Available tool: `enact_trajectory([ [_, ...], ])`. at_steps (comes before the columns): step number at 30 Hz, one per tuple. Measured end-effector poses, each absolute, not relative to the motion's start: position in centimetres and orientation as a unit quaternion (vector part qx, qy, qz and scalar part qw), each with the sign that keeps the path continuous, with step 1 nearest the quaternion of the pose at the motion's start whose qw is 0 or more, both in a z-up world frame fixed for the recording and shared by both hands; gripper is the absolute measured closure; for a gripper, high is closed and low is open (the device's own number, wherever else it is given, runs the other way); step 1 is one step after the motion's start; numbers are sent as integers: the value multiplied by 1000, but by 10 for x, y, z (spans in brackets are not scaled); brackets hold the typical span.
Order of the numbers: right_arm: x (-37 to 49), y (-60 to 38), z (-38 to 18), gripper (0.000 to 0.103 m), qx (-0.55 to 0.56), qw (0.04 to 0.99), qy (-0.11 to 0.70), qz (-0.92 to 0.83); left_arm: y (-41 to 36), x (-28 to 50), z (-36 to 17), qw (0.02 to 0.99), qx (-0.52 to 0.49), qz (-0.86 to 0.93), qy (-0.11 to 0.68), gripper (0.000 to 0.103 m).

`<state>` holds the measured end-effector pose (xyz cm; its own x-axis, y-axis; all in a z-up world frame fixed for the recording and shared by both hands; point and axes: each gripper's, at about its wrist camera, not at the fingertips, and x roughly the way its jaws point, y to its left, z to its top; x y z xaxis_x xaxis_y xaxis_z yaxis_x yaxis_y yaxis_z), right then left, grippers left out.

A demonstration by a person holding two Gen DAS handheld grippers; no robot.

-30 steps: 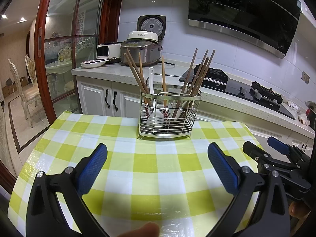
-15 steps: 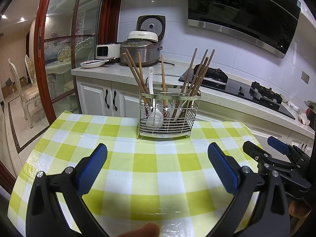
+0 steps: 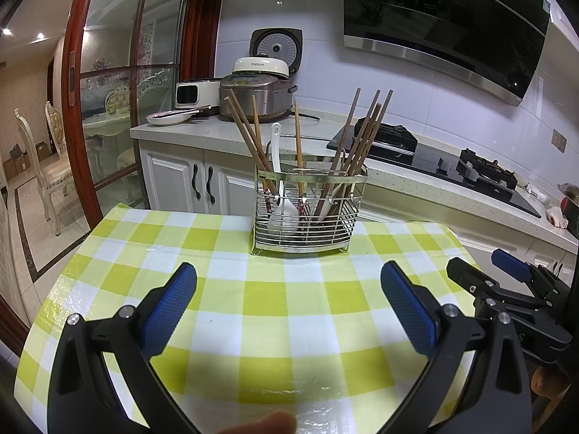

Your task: Organize utensils

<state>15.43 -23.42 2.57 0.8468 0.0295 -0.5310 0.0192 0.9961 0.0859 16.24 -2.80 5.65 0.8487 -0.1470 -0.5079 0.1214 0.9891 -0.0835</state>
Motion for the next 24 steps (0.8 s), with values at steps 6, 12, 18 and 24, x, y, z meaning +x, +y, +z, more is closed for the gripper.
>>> enact_trajectory([
  [6, 154, -235, 26, 19, 44, 960, 276, 3, -30, 162, 57, 962, -22, -69, 264, 4],
  [12, 154, -236, 26, 19, 45, 960, 276, 3, -33, 162, 56, 964, -24, -69, 257, 4],
  [18, 154, -237, 26, 19, 45, 960, 277, 3, -32, 160, 56, 967, -22, -57, 246, 4],
  [24, 154, -237, 26, 19, 45, 960, 277, 3, -32, 160, 55, 967, -18, -58, 246, 4],
])
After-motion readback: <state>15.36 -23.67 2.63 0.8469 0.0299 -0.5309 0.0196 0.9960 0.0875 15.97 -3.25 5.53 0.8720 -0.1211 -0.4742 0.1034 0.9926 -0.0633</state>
